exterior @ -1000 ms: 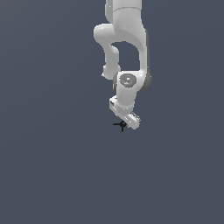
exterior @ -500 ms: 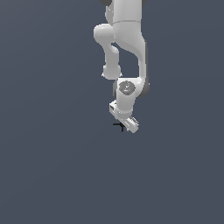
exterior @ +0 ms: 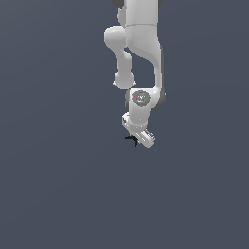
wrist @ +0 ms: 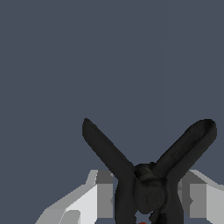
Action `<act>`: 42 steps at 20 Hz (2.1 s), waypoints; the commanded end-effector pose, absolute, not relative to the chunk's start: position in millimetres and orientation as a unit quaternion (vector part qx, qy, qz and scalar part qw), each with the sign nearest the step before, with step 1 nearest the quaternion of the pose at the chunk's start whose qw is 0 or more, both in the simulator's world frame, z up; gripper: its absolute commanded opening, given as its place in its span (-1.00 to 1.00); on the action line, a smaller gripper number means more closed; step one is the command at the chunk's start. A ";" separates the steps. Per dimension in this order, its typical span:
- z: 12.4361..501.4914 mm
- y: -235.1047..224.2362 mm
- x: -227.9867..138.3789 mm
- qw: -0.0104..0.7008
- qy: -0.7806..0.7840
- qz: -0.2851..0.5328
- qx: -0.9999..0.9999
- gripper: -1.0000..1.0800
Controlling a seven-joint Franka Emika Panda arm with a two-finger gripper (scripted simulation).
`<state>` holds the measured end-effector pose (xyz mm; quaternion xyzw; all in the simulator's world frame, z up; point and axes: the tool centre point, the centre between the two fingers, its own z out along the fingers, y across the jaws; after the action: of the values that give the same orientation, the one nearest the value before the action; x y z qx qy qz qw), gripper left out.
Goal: Pick up the object and move it to a goal position.
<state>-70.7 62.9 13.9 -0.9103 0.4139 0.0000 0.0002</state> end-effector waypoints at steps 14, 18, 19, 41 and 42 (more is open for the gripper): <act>50.2 65.9 -63.8 0.000 0.414 0.000 -0.910 -1.00; 80.4 68.7 -57.9 0.000 0.414 0.000 -0.910 -1.00; 89.2 69.3 -56.2 0.000 0.415 0.000 -0.910 -1.00; 304.0 89.3 -8.9 -0.001 0.415 0.000 -0.910 -1.00; 310.3 90.1 -7.3 0.000 0.414 0.000 -0.910 -1.00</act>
<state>-9.6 89.0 299.7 -0.9100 0.4146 -0.0008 -0.0001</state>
